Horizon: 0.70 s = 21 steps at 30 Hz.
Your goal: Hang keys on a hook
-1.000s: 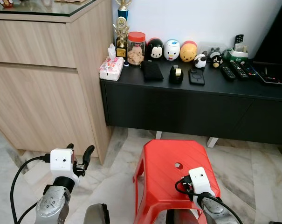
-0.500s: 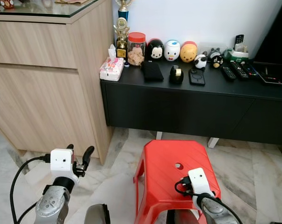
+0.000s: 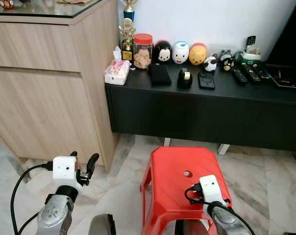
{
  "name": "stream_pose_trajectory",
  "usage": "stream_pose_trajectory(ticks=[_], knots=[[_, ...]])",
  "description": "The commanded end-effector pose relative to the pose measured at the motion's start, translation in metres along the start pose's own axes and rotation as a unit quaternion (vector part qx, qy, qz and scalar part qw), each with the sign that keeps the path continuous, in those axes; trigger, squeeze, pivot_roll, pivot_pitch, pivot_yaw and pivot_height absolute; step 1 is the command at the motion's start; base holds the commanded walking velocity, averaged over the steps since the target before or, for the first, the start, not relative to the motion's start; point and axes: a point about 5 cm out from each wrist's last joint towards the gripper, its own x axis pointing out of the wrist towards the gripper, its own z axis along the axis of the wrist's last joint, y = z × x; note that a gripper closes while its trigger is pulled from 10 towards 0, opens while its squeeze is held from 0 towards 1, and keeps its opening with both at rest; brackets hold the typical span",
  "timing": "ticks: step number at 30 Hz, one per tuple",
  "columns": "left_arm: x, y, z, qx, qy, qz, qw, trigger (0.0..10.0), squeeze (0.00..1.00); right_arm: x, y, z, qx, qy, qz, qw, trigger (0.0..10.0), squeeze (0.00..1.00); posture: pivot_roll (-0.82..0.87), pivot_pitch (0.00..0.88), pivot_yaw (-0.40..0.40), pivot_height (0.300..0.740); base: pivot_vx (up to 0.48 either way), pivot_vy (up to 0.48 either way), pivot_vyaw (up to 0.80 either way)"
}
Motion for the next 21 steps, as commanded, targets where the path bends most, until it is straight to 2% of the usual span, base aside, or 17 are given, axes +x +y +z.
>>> stream_pose_trajectory(ticks=[1,5,6,7,8,9,13,14,21], knots=[[-0.001,0.001,-0.004,0.001,0.007,0.001,1.0,10.0,0.0,0.001,-0.004,0.011,0.018,-0.036,-0.013,0.999,0.0,0.0,0.12,0.0,-0.066,0.579,0.0,0.0,0.0],[-0.002,0.001,-0.004,0.002,0.008,0.002,1.0,10.0,0.0,0.0,-0.007,0.017,0.032,-0.063,-0.027,0.997,0.0,0.0,0.12,0.0,-0.068,0.579,0.0,0.0,0.0],[-0.002,0.001,-0.006,0.001,0.009,0.004,1.0,10.0,0.0,-0.002,-0.01,0.024,0.062,-0.096,-0.039,0.993,0.0,0.0,0.11,0.0,-0.07,0.579,0.0,0.0,0.0],[-0.002,0.001,-0.006,0.001,0.009,0.004,1.0,10.0,0.0,-0.002,-0.01,0.024,0.062,-0.096,-0.039,0.993,0.0,0.0,0.11,0.0,-0.07,0.579,0.0,0.0,0.0],[-0.003,0.001,-0.007,0.001,0.01,0.006,1.0,10.0,0.0,-0.005,-0.012,0.03,0.088,-0.132,-0.047,0.986,0.0,0.0,0.11,0.0,-0.071,0.579,0.0,0.0,0.0],[-0.003,0.001,-0.007,0.001,0.01,0.007,1.0,10.0,0.0,-0.007,-0.013,0.032,0.096,-0.146,-0.049,0.983,0.0,0.0,0.11,0.0,-0.072,0.579,0.0,0.0,0.0],[-0.003,0.002,-0.009,0.001,0.012,0.009,1.0,10.0,0.0,-0.012,-0.013,0.033,0.111,-0.168,-0.048,0.978,0.3,0.0,0.11,0.0,-0.073,0.579,0.0,0.0,0.0],[-0.003,0.002,-0.011,0.001,0.013,0.012,1.0,10.0,0.0,-0.014,-0.013,0.034,0.109,-0.176,-0.046,0.977,10.0,0.0,0.1,0.0,-0.075,0.579,0.0,0.0,0.0],[-0.006,0.005,-0.02,-0.012,0.023,0.026,0.999,10.0,0.0,-0.016,-0.012,0.03,0.114,-0.181,-0.046,0.976,10.0,0.0,0.1,0.0,-0.081,0.579,0.0,0.0,0.0]])
